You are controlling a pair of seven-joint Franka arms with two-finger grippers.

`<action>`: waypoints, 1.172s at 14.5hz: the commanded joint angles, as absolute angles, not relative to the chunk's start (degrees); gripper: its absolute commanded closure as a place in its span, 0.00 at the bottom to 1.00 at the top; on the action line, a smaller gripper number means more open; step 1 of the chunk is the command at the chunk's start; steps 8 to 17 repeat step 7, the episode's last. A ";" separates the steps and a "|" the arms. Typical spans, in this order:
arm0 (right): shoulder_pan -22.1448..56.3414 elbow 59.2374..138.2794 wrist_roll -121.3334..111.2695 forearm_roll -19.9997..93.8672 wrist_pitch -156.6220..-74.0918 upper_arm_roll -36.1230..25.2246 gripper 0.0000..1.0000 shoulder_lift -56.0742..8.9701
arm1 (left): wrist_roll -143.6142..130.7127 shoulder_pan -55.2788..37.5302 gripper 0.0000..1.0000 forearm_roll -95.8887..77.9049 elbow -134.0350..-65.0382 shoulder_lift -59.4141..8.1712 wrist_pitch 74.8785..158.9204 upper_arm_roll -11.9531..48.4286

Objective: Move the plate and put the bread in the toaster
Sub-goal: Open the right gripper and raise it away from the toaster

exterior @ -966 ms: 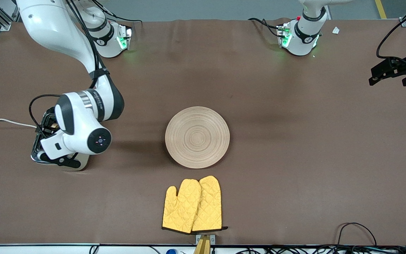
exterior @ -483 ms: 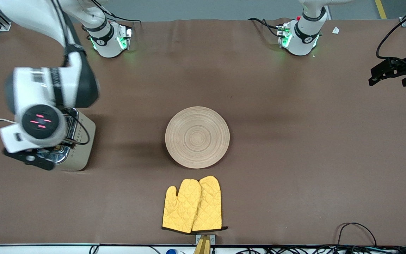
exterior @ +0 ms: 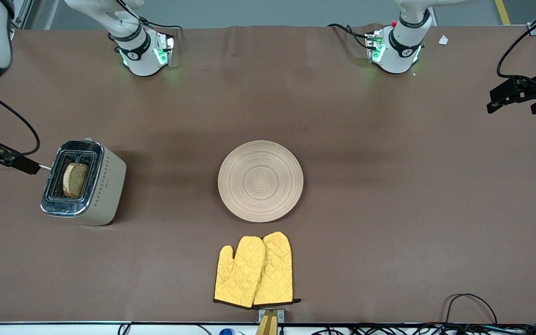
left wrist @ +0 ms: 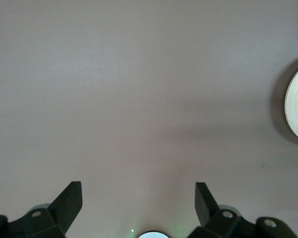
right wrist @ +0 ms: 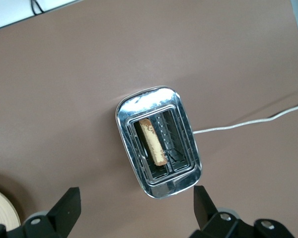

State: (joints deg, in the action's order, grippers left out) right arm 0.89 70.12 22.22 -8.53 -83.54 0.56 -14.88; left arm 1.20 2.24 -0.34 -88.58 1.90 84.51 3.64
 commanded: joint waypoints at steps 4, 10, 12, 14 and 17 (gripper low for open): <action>-3.77 78.22 8.03 -7.21 -89.20 1.05 0.00 -7.65 | 1.67 2.37 0.00 0.97 -84.64 -0.79 84.38 3.52; -5.18 78.05 2.13 -4.40 -89.65 0.88 0.00 -7.65 | 1.41 2.29 0.00 0.88 -84.55 -1.05 84.38 3.52; -5.18 78.05 2.13 -4.40 -89.65 0.88 0.00 -7.65 | 1.41 2.29 0.00 0.88 -84.55 -1.05 84.38 3.52; -5.18 78.05 2.13 -4.40 -89.65 0.88 0.00 -7.65 | 1.41 2.29 0.00 0.88 -84.55 -1.05 84.38 3.52; -5.18 78.05 2.13 -4.40 -89.65 0.88 0.00 -7.65 | 1.41 2.29 0.00 0.88 -84.55 -1.05 84.38 3.52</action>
